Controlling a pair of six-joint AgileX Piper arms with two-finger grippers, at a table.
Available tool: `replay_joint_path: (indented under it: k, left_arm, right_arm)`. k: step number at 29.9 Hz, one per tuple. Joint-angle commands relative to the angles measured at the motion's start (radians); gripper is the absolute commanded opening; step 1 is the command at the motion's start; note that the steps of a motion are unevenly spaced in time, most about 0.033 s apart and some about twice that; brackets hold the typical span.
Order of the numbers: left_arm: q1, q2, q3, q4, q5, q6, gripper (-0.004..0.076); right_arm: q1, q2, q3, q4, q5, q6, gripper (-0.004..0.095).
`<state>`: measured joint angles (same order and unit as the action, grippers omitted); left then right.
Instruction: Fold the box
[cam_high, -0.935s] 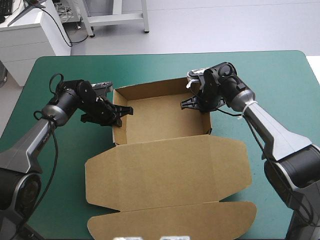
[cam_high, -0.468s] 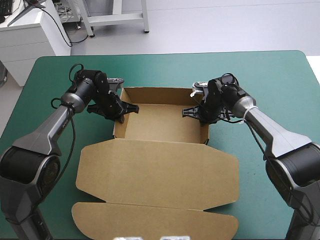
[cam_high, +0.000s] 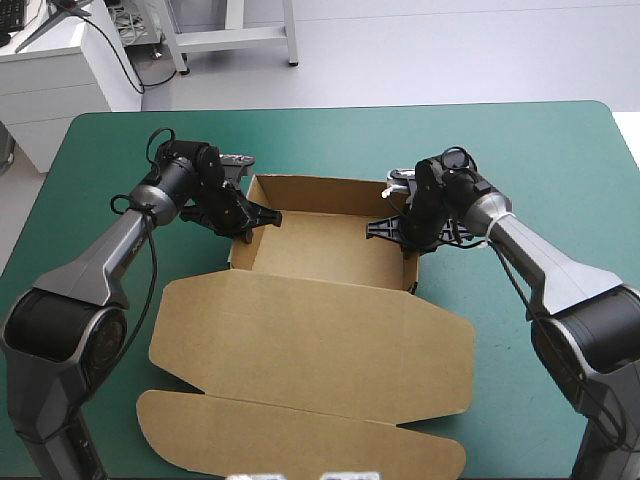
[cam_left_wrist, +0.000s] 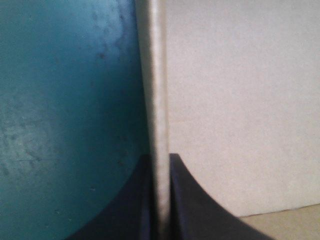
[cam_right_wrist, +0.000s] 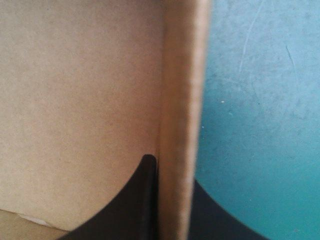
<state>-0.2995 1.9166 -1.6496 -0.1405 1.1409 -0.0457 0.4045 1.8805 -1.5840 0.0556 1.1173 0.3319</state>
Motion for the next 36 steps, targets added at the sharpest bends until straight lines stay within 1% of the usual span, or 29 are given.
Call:
replay_joint_path:
  k: [1, 3, 5, 8, 11, 13, 14, 16, 19, 22, 28, 30, 33, 36]
  left_arm:
    - [-0.008, -0.036, -0.020, -0.011, -0.007, 0.017, 0.0011]
    - [-0.008, -0.038, -0.020, -0.018, -0.007, 0.017, 0.0043]
    - [-0.008, -0.038, -0.020, -0.018, -0.007, 0.017, 0.0092]
    - [-0.008, -0.038, -0.020, -0.016, -0.013, 0.022, 0.0177]
    - [-0.008, -0.038, -0.025, -0.016, -0.025, 0.057, 0.0283]
    - [-0.008, -0.038, -0.027, -0.016, -0.038, 0.107, 0.0368]
    - [-0.008, -0.038, -0.027, -0.016, -0.060, 0.113, 0.0408]
    - [-0.008, -0.038, -0.027, -0.009, -0.101, 0.113, 0.0443]
    - [-0.008, -0.038, -0.027, -0.018, -0.148, 0.113, 0.0442]
    - [-0.008, -0.034, -0.027, -0.083, -0.176, 0.105, 0.0442]
    - [-0.008, -0.024, -0.027, -0.240, -0.156, 0.102, 0.0441]
    - [-0.008, -0.021, -0.027, -0.282, -0.153, 0.102, 0.0442]
    - [-0.008, -0.018, -0.027, -0.304, -0.153, 0.106, 0.0442]
    - [-0.008, -0.020, -0.031, -0.287, -0.153, 0.148, 0.0442]
  right_arm:
    - [-0.001, -0.048, -0.017, -0.030, 0.046, -0.069, 0.0110]
    - [-0.001, -0.048, -0.017, -0.032, 0.042, -0.069, 0.0223]
    - [-0.001, -0.046, -0.017, -0.032, 0.035, -0.069, 0.0336]
    - [-0.001, -0.045, -0.017, -0.032, 0.025, -0.067, 0.0439]
    - [-0.001, -0.042, -0.017, -0.032, 0.018, -0.062, 0.0499]
    - [-0.001, -0.042, -0.017, -0.032, 0.018, -0.043, 0.0501]
    - [-0.001, -0.042, -0.017, -0.032, 0.015, -0.034, 0.0501]
    - [-0.001, -0.042, -0.017, -0.024, 0.013, -0.034, 0.0501]
    - [-0.001, -0.042, -0.017, 0.005, 0.013, -0.034, 0.0497]
    - [-0.001, -0.042, -0.017, 0.012, 0.013, -0.043, 0.0495]
    - [-0.001, -0.042, -0.017, 0.012, 0.017, -0.045, 0.0495]
    - [-0.001, -0.042, -0.017, 0.012, 0.021, -0.069, 0.0495]
    - [-0.001, -0.042, -0.019, 0.019, 0.021, -0.075, 0.0495]
    - [-0.001, -0.044, -0.046, 0.015, 0.021, -0.048, 0.0495]
